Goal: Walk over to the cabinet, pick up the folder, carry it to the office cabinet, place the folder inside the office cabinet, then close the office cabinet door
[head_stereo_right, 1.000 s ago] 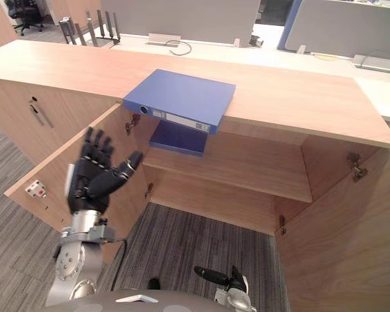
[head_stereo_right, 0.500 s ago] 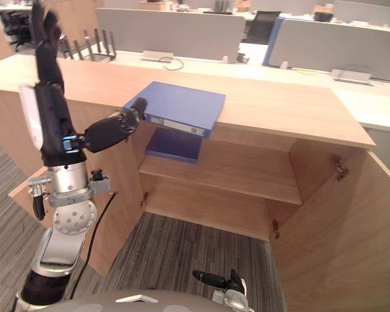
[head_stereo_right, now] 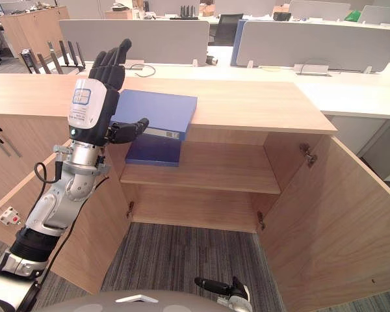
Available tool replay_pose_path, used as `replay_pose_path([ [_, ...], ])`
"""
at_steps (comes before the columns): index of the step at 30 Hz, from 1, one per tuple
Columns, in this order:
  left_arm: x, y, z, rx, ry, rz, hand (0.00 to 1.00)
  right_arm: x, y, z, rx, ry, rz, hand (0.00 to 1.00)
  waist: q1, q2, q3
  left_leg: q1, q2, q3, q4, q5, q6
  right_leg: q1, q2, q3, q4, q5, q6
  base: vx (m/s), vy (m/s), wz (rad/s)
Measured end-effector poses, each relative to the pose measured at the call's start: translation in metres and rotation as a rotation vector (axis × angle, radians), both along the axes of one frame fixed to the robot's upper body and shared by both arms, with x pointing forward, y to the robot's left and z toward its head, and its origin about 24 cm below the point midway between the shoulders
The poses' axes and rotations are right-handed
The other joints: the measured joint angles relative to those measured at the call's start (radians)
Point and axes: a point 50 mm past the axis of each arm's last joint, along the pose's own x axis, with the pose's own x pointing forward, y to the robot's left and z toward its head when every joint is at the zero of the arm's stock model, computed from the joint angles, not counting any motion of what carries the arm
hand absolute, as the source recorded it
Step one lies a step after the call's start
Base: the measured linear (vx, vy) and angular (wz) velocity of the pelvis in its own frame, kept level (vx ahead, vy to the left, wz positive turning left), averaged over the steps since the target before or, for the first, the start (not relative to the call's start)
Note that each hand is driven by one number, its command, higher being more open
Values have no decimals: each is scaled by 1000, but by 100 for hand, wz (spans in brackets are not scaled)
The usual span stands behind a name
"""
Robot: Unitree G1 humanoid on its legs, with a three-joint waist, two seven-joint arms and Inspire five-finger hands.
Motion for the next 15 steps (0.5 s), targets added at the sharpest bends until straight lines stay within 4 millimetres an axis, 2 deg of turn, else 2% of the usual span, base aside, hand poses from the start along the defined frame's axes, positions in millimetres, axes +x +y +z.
replay_pose_path([
  [8,12,8,19,36,-36,37,100,-6,-1,-1,17,11,-19,100,-13,-11,-9,12,4,14,-4,0,0,0,1,21,4,4,1,-19,13,-7],
  [15,21,22,8,33,51,92,100,-7,-1,-1,29,10,-17,100,-17,-14,-9,12,4,17,-4,0,-1,-1,-1,24,3,8,0,0,0,0],
])
